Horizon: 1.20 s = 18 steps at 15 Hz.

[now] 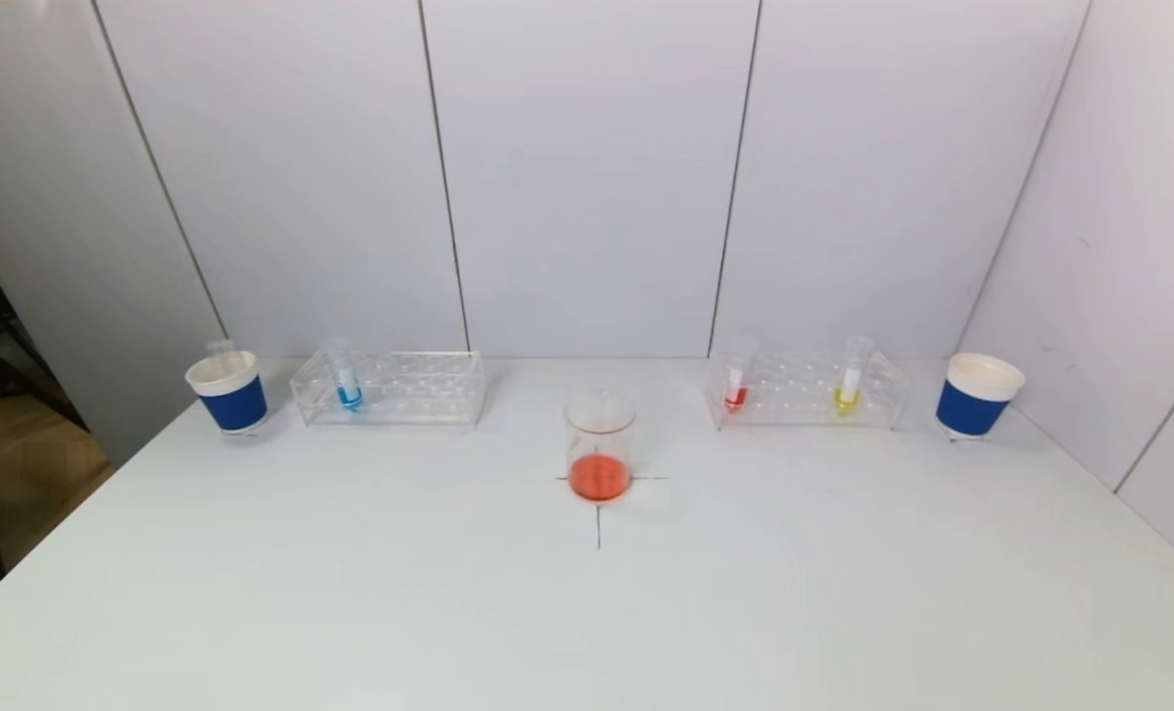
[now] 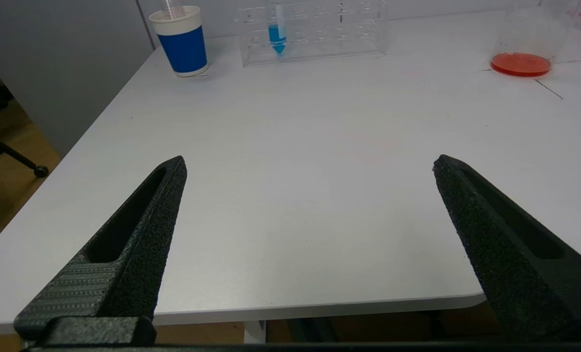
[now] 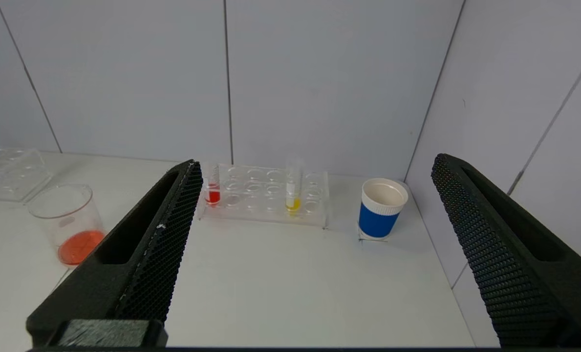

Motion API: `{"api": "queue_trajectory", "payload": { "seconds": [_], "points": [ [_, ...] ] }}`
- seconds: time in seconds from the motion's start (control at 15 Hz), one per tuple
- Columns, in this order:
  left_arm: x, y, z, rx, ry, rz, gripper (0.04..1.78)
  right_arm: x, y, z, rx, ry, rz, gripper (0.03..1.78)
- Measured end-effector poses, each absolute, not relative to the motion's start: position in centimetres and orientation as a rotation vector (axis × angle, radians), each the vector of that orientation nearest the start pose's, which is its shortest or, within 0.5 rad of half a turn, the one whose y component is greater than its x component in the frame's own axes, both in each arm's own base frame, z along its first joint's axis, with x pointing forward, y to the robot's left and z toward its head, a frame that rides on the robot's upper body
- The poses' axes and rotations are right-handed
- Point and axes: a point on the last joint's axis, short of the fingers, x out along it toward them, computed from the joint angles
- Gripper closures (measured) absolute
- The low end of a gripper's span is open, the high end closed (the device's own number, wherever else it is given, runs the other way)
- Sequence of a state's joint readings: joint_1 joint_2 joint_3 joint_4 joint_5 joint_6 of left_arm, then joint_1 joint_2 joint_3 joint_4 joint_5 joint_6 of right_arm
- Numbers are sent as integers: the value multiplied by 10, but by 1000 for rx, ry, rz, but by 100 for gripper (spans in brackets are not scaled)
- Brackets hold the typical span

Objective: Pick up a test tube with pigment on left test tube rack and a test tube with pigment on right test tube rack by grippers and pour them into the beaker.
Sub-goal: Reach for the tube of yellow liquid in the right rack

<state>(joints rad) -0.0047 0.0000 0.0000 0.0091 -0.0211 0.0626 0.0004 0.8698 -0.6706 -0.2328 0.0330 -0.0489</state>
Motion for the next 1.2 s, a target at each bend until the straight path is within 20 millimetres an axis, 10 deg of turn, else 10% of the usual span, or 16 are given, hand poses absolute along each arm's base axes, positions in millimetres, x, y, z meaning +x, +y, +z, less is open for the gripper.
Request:
{"api": "queue_trajectory", "payload": {
  "seconds": [0.73,1.2],
  "points": [
    [-23,0,75,62,8,-26,6,243,4,213,-14,44,33,10],
    [-23,0,75,62,8,-26,6,298,6,158,45,73,14,10]
  ]
}}
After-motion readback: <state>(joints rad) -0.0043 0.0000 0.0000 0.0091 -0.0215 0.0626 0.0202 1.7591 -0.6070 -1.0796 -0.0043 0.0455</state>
